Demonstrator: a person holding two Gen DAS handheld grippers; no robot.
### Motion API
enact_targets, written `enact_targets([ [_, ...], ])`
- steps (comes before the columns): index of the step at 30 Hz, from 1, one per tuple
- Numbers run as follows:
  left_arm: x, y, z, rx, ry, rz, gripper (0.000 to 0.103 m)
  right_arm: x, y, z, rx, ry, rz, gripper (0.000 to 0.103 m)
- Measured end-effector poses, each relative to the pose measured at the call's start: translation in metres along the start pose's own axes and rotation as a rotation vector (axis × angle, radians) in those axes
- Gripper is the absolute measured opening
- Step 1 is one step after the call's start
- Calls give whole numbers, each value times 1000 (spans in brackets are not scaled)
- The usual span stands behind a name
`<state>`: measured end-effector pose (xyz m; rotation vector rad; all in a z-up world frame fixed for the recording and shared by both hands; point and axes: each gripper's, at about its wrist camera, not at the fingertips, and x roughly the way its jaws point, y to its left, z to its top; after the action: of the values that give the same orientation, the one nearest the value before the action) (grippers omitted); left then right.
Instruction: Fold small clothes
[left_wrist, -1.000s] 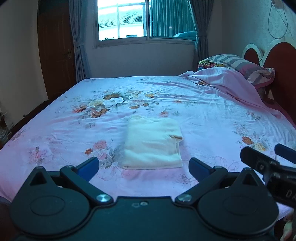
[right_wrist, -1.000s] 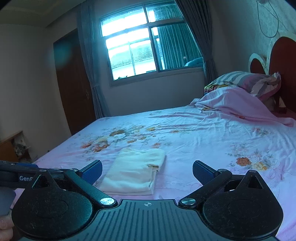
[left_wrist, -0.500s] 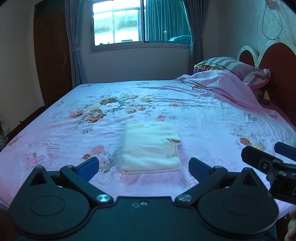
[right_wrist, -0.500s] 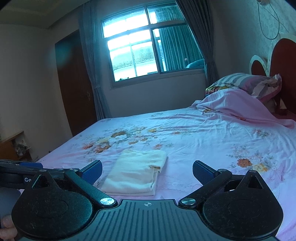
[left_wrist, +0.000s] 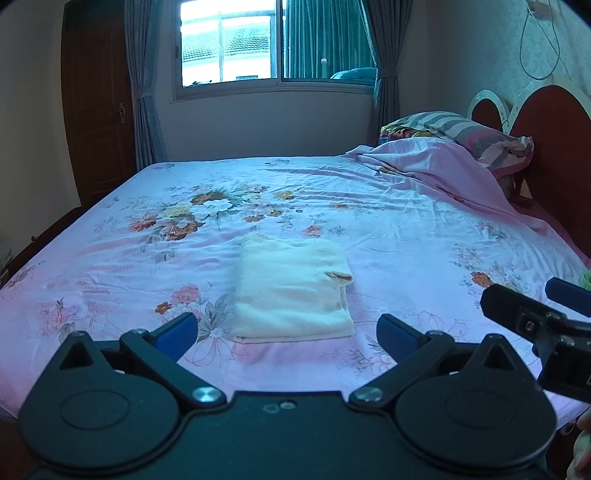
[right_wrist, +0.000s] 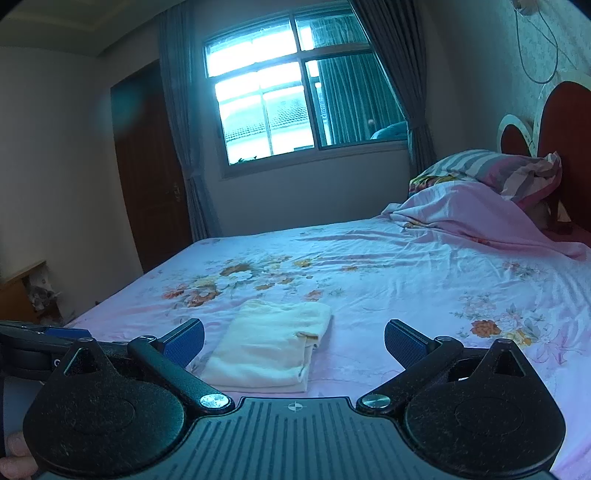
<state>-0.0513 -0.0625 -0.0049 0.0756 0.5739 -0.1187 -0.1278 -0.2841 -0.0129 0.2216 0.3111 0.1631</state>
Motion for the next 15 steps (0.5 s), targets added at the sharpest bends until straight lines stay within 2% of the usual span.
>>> enact_targets([
  [15, 7, 3, -2, -10, 21, 7, 102, 6, 5, -3, 1, 24, -12, 103],
])
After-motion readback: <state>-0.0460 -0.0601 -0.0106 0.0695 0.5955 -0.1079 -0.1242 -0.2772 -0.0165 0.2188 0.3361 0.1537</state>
